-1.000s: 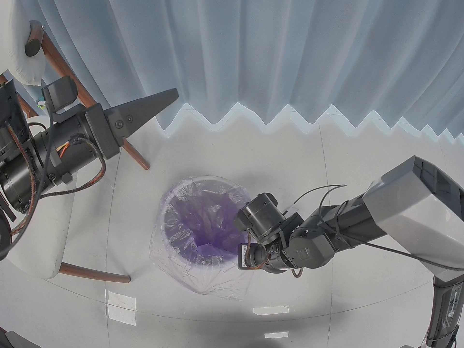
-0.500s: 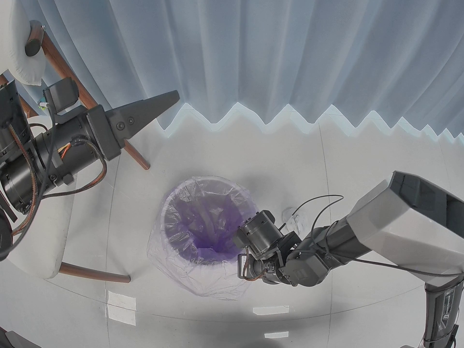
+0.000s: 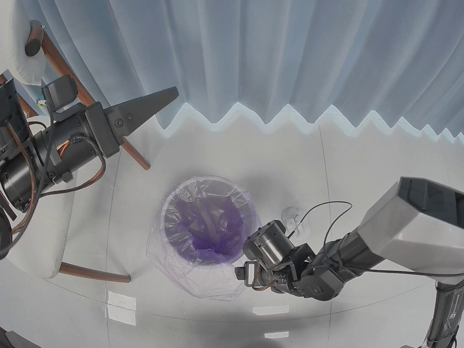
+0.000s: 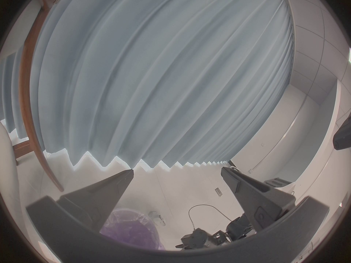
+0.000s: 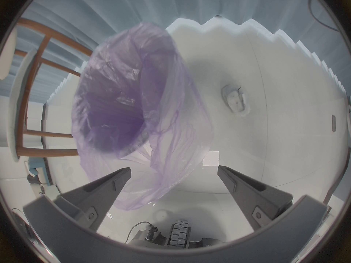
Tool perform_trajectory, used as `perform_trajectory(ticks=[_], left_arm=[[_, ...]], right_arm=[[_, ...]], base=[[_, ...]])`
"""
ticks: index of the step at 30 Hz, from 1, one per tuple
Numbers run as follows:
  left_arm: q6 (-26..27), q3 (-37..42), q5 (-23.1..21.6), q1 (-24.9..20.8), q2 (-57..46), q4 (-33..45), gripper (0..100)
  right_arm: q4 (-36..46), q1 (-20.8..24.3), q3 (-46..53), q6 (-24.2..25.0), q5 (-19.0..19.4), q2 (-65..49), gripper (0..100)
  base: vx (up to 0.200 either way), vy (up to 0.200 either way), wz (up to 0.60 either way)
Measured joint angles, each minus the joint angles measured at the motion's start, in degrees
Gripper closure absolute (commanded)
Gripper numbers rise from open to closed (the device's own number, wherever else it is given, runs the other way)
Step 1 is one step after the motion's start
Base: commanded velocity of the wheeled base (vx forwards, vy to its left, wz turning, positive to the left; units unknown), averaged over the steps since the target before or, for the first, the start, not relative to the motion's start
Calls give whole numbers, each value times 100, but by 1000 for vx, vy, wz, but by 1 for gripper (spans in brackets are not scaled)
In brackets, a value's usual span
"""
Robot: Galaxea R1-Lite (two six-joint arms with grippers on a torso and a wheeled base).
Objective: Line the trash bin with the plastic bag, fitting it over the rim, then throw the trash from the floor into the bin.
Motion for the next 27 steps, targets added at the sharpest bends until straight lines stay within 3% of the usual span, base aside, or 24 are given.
perform_trajectory(ticks=[8, 14, 21, 27], left_arm=[[5, 10, -11, 23, -1, -28, 0], [-90, -18, -189, 80, -6, -30, 0], [-510, -112, -753, 256, -28, -35, 0], [-569, -154, -879, 373, -45, -44, 0]], right_arm=[[-580, -132, 647, 219, 260, -808, 0], [-796, -859, 1045, 106, 673, -1257, 0], [-1888, -1312, 1281, -444, 731, -1015, 0], [-2488, -1465, 1245, -1013, 679, -395, 0]], base=[[0, 0, 0], [0, 0, 0], [0, -200, 0], [0, -167, 0]])
